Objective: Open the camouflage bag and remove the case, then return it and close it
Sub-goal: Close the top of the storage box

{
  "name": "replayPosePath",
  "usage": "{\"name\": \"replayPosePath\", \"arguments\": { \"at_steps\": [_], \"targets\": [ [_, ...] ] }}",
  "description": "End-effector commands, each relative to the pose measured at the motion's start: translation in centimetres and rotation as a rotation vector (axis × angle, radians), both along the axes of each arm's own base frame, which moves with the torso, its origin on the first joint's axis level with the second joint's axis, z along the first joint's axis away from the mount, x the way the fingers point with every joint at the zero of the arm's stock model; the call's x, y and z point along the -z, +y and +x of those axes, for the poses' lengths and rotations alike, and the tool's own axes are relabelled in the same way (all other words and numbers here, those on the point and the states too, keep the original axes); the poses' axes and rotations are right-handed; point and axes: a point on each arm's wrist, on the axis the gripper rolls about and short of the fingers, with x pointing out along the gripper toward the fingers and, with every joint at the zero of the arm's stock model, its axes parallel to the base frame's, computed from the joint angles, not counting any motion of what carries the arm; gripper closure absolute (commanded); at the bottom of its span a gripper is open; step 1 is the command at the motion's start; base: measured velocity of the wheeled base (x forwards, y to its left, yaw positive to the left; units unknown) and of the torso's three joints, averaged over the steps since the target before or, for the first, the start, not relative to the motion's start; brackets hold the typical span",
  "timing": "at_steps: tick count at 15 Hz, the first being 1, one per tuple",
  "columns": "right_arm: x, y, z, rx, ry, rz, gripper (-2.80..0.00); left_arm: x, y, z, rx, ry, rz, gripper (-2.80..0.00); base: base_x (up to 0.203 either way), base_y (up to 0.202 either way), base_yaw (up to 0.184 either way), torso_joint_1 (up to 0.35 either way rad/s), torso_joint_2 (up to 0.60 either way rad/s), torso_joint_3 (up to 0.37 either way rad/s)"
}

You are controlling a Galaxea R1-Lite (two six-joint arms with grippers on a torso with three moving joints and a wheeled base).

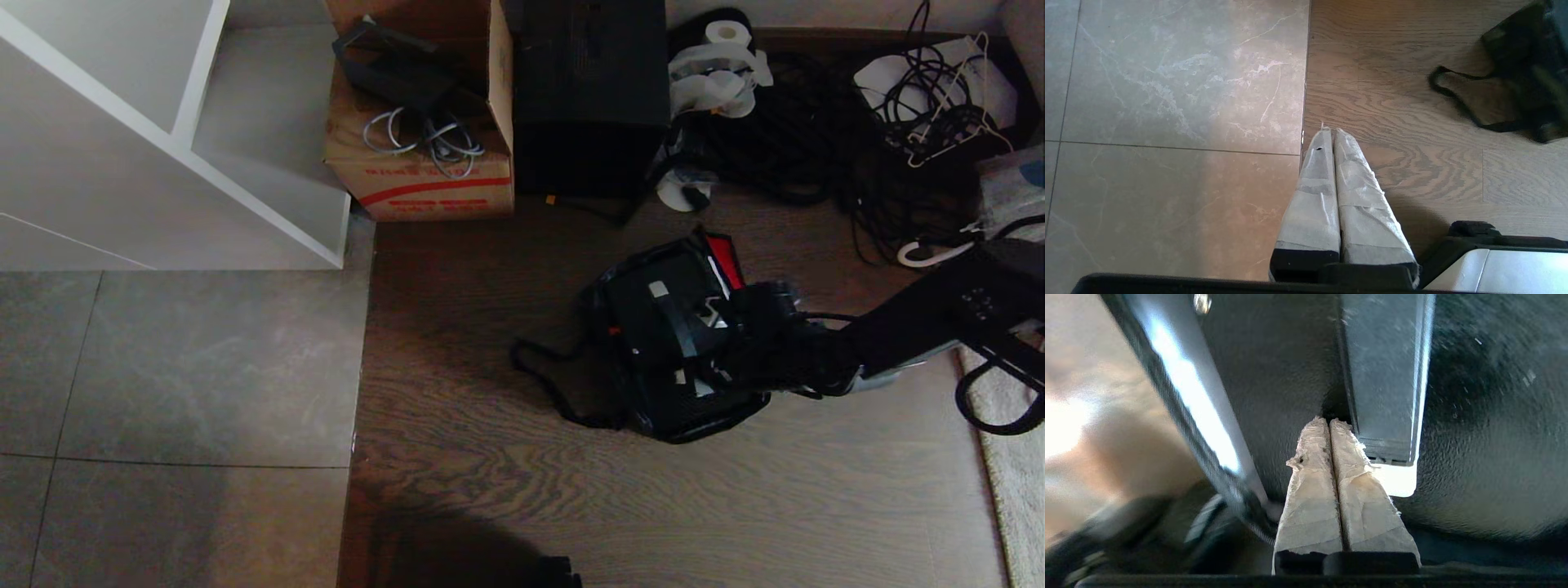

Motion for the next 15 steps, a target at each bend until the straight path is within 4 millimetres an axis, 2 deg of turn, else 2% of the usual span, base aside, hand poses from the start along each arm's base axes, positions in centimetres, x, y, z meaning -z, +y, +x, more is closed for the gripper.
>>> {"name": "replayPosePath", "arguments": {
  "at_steps": [1,3,7,11,15],
  "targets": [
    [-0.2,-3.0,0.6,0.003,-0.038,-0.069,0.0,0.0,0.0,0.0,0.0,0.0,0.0,0.0,0.0,0.0,0.0,0.0,0.0,0.0],
    [0.0,-4.4,0.4,-0.04,-0.042,-0.109,0.0,0.0,0.0,0.0,0.0,-0.001,0.0,0.0,0.0,0.0,0.0,0.0,0.0,0.0],
    [-1.2,-6.0,0.2,-0.032,-0.071,-0.084,0.0,0.0,0.0,0.0,0.0,-0.001,0.0,0.0,0.0,0.0,0.0,0.0,0.0,0.0],
    [-5.9,-7.2,-2.2,-0.092,-0.087,0.283,0.0,0.0,0.0,0.0,0.0,0.0,0.0,0.0,0.0,0.0,0.0,0.0,0.0,0.0],
    [-6.5,-9.0,-4.5,-0.114,-0.057,0.405,0.0,0.0,0.0,0.0,0.0,-0.001,0.0,0.0,0.0,0.0,0.0,0.0,0.0,0.0]
  ]
}}
